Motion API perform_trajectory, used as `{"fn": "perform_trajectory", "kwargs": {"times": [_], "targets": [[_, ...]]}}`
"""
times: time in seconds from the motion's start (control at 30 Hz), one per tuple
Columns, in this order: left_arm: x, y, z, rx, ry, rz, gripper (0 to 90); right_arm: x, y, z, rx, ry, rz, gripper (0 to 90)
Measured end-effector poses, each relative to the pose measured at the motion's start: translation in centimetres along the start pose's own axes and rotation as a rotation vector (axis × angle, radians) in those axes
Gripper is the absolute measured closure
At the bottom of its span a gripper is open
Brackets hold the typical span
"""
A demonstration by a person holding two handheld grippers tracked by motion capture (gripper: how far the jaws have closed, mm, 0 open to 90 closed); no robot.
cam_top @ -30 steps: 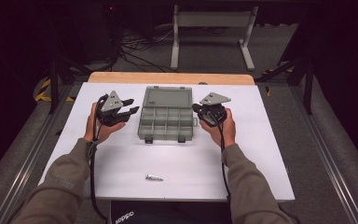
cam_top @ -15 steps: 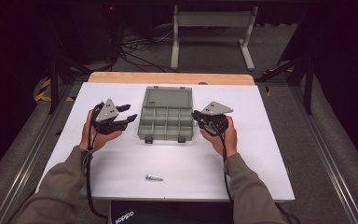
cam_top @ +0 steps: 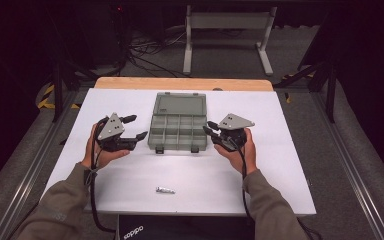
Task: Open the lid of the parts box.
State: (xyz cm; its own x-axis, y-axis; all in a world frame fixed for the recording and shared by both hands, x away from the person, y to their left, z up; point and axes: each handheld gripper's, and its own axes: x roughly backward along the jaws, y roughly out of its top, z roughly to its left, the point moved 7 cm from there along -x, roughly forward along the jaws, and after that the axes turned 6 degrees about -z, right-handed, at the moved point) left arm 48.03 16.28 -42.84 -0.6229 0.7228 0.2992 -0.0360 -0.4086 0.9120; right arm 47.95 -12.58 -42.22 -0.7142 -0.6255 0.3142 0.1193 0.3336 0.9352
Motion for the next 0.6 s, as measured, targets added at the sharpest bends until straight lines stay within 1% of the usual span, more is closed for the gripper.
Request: {"fn": "perform_trajectory", "kwargs": {"times": [0.1, 0.17, 0.2, 0.23, 0.27, 0.37, 0.43, 0.5, 0.57, 0.6], "targets": [[0.4, -0.2, -0.4, -0.018, -0.005, -0.005, 28.4, 0.1, -0.1, 0.3, -0.001, 0.01, 0.0, 67.3], [0.7, -0.2, -0.7, -0.012, -0.008, -0.008, 27.0, 0.1, -0.2, 0.5, -0.005, 0.016, 0.001, 64.5], [0.9, -0.3, -0.8, -0.015, -0.017, -0.012, 25.7, 0.1, -0.3, 0.6, -0.006, 0.025, 0.001, 63.2], [0.9, -0.3, -0.8, -0.015, -0.017, -0.012, 25.1, 0.1, -0.3, 0.6, -0.006, 0.025, 0.001, 63.2], [1.1, -0.3, -1.0, -0.017, -0.017, -0.022, 25.1, 0.1, -0.4, 0.8, -0.007, 0.034, 0.001, 60.7], [1.4, -0.6, -1.5, -0.016, -0.027, -0.025, 23.1, 0.2, -0.7, 1.4, -0.001, 0.047, 0.006, 53.1], [1.6, -0.8, -1.7, -0.023, -0.032, -0.024, 22.6, 0.3, -0.8, 1.8, 0.006, 0.047, 0.003, 49.0], [1.7, -1.1, -2.1, -0.021, -0.044, -0.024, 22.1, 0.4, -0.8, 2.1, 0.011, 0.043, 0.0, 44.6], [1.8, -1.3, -2.3, -0.029, -0.045, -0.015, 21.5, 0.5, -0.9, 2.5, 0.018, 0.044, -0.007, 42.8], [1.8, -1.4, -2.5, -0.029, -0.045, -0.014, 21.0, 0.6, -1.0, 2.7, 0.024, 0.044, -0.006, 40.2]]}}
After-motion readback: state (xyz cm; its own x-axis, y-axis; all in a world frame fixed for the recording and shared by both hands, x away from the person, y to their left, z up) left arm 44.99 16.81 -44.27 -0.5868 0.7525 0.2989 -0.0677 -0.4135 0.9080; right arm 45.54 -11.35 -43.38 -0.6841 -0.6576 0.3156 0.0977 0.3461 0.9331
